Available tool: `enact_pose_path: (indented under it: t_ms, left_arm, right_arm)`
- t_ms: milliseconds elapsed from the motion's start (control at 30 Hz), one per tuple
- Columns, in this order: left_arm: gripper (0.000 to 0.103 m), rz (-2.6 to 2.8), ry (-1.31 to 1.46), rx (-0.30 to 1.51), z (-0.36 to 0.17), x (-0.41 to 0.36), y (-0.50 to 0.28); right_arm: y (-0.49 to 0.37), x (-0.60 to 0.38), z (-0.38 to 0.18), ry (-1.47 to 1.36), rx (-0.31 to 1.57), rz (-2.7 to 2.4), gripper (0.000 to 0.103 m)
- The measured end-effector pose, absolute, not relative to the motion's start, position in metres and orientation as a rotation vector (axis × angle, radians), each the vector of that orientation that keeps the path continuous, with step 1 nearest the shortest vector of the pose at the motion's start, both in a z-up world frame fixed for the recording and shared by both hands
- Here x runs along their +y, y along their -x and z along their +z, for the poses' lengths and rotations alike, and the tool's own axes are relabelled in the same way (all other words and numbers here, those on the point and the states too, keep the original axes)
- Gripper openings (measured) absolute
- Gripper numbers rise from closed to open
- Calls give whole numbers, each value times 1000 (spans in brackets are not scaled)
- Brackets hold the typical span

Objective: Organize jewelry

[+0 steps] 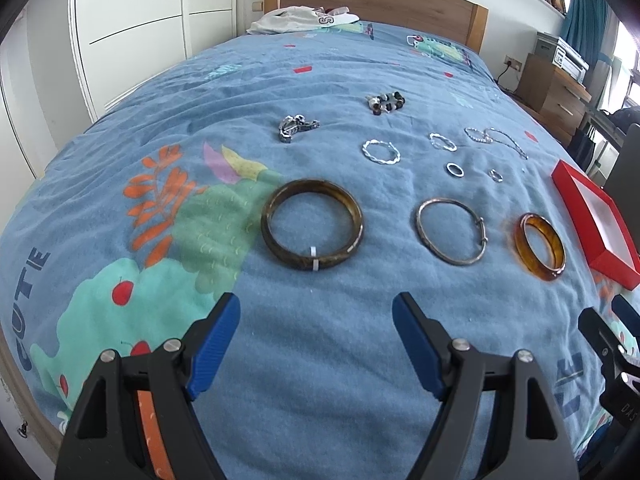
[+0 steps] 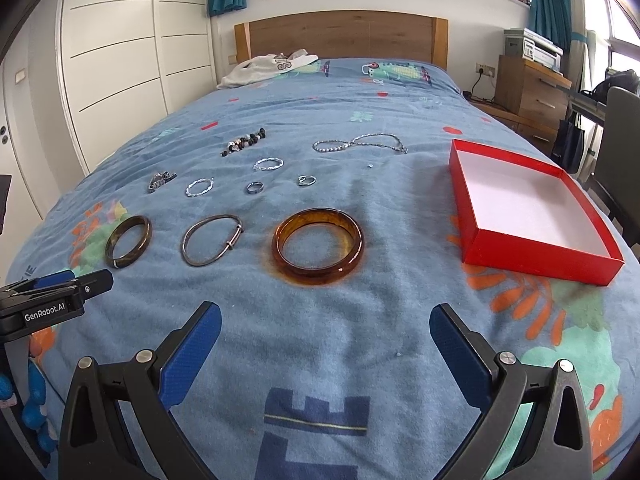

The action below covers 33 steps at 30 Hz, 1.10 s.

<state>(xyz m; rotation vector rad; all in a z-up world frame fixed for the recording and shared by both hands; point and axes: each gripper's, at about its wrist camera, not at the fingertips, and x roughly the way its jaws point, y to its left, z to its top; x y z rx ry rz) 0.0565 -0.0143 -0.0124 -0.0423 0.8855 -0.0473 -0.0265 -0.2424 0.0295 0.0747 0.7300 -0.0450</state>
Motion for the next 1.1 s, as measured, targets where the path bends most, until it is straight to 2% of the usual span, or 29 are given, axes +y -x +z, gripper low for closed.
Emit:
enact_pose_path:
  t_ms: [1100]
  left_arm:
    - [78, -77, 54, 859, -16, -1, -98]
  right_arm:
    - [-6, -208, 26, -92, 735, 84, 97]
